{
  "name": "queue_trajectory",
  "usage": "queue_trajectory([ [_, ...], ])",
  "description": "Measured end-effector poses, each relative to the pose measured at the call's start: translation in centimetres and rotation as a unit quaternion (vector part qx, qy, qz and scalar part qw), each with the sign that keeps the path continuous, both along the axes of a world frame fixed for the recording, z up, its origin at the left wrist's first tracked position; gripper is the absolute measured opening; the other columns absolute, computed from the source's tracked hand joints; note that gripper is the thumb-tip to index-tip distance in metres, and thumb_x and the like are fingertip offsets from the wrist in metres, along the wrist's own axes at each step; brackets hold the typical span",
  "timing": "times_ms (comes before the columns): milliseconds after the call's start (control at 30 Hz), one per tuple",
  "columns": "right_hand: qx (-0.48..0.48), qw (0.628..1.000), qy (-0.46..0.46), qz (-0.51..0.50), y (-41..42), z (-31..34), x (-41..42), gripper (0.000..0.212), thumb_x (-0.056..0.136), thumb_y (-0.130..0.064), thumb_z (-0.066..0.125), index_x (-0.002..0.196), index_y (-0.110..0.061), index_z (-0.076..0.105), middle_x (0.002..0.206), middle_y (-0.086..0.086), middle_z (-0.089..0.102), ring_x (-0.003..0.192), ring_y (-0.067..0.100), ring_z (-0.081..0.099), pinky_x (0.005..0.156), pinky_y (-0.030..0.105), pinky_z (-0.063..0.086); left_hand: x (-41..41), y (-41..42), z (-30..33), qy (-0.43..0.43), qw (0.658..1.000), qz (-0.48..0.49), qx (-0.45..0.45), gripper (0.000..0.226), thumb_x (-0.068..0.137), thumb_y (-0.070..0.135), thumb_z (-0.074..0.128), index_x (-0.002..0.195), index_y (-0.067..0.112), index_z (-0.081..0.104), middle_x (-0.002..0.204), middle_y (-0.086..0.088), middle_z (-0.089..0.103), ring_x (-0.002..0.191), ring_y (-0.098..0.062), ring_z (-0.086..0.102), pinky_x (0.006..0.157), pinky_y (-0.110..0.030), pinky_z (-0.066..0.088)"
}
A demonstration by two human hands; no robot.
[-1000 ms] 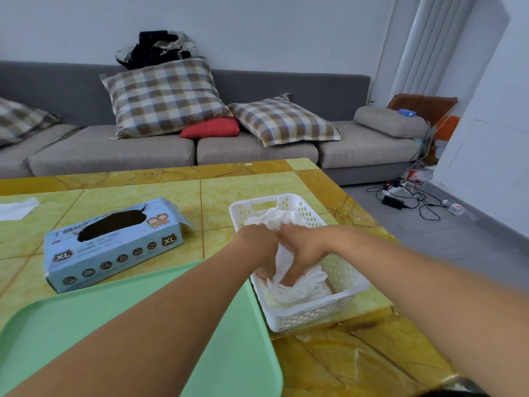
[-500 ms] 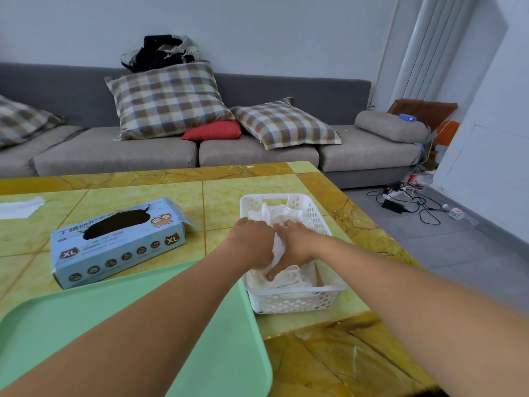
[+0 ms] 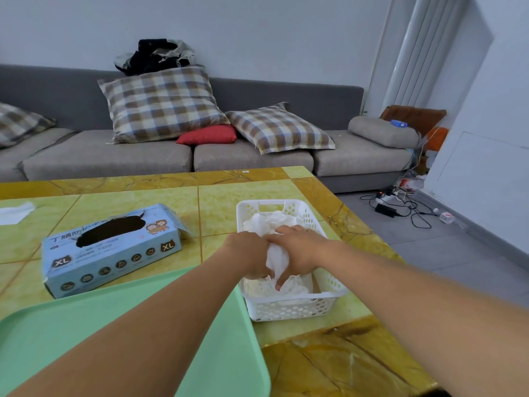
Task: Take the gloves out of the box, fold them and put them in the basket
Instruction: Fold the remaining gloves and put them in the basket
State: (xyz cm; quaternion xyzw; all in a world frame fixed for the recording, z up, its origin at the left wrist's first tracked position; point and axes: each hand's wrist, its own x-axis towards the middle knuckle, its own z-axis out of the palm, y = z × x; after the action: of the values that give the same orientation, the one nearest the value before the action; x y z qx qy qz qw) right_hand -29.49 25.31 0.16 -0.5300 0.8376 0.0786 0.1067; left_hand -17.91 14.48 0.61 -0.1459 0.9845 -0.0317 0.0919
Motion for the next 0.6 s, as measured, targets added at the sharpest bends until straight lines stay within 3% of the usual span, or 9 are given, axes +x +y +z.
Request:
queue_trajectory([
  [133, -0.006, 0.996, -0.088, -0.031, 0.4, 2.4, 0.7, 0.107, 0.064, -0.06, 0.087, 0.153, -0.031, 0.035, 0.146, -0.003, 0.045, 0.135, 0.023, 0.046, 0.107, 0.039, 0.044, 1.6, -0.4, 1.0, 0.063, 0.988, -0.01, 0.14, 0.057, 0.093, 0.052, 0.06, 0.143, 0.026, 0.049, 0.137, -0.001, 0.058, 0.124, -0.024, 0.055, 0.099, -0.042, 0.048],
  [233, -0.049, 0.995, -0.072, -0.043, 0.1, 5.9, 1.9, 0.087, 0.072, -0.051, 0.085, 0.147, -0.027, 0.048, 0.147, -0.005, 0.05, 0.133, 0.021, 0.049, 0.102, 0.033, 0.044, 3.5, -0.8, 2.7, 0.144, 0.977, -0.024, 0.158, 0.053, 0.093, 0.045, 0.064, 0.141, 0.026, 0.053, 0.141, 0.0, 0.057, 0.126, -0.023, 0.054, 0.102, -0.037, 0.045],
  [333, -0.141, 0.987, -0.044, -0.06, -0.6, 8.6, 3.8, 0.072, 0.075, -0.044, 0.085, 0.139, -0.027, 0.056, 0.14, -0.003, 0.054, 0.128, 0.021, 0.053, 0.101, 0.038, 0.048, 5.6, -1.5, 4.5, 0.205, 0.959, -0.02, 0.192, 0.039, 0.094, 0.036, 0.065, 0.13, 0.022, 0.063, 0.13, 0.002, 0.065, 0.115, -0.018, 0.06, 0.093, -0.029, 0.047],
  [500, -0.047, 0.997, -0.006, -0.067, -2.1, 8.7, 6.1, 0.04, 0.083, -0.04, 0.077, 0.12, -0.025, 0.069, 0.12, -0.004, 0.063, 0.108, 0.023, 0.062, 0.092, 0.041, 0.055, 10.5, -4.5, 5.4, 0.22, 0.95, 0.055, 0.215, 0.022, 0.092, 0.023, 0.066, 0.114, 0.019, 0.071, 0.113, 0.002, 0.07, 0.097, -0.015, 0.065, 0.085, -0.029, 0.052],
  [567, -0.133, 0.989, -0.03, -0.06, -2.7, 7.4, 7.2, 0.016, 0.089, -0.033, 0.069, 0.1, -0.024, 0.075, 0.108, -0.003, 0.068, 0.101, 0.024, 0.065, 0.086, 0.042, 0.056, 12.4, -5.8, 4.6, 0.219, 0.948, 0.089, 0.212, 0.016, 0.091, 0.022, 0.065, 0.106, 0.022, 0.071, 0.105, 0.004, 0.069, 0.093, -0.016, 0.066, 0.084, -0.032, 0.055],
  [600, -0.189, 0.979, -0.05, -0.059, -3.5, 6.8, 8.4, 0.016, 0.091, -0.034, 0.066, 0.087, -0.021, 0.074, 0.097, -0.003, 0.07, 0.094, 0.025, 0.067, 0.079, 0.041, 0.056, 13.7, -6.7, 4.1, 0.226, 0.947, 0.109, 0.201, 0.011, 0.089, 0.023, 0.065, 0.099, 0.025, 0.07, 0.1, 0.005, 0.069, 0.091, -0.017, 0.066, 0.081, -0.032, 0.055],
])
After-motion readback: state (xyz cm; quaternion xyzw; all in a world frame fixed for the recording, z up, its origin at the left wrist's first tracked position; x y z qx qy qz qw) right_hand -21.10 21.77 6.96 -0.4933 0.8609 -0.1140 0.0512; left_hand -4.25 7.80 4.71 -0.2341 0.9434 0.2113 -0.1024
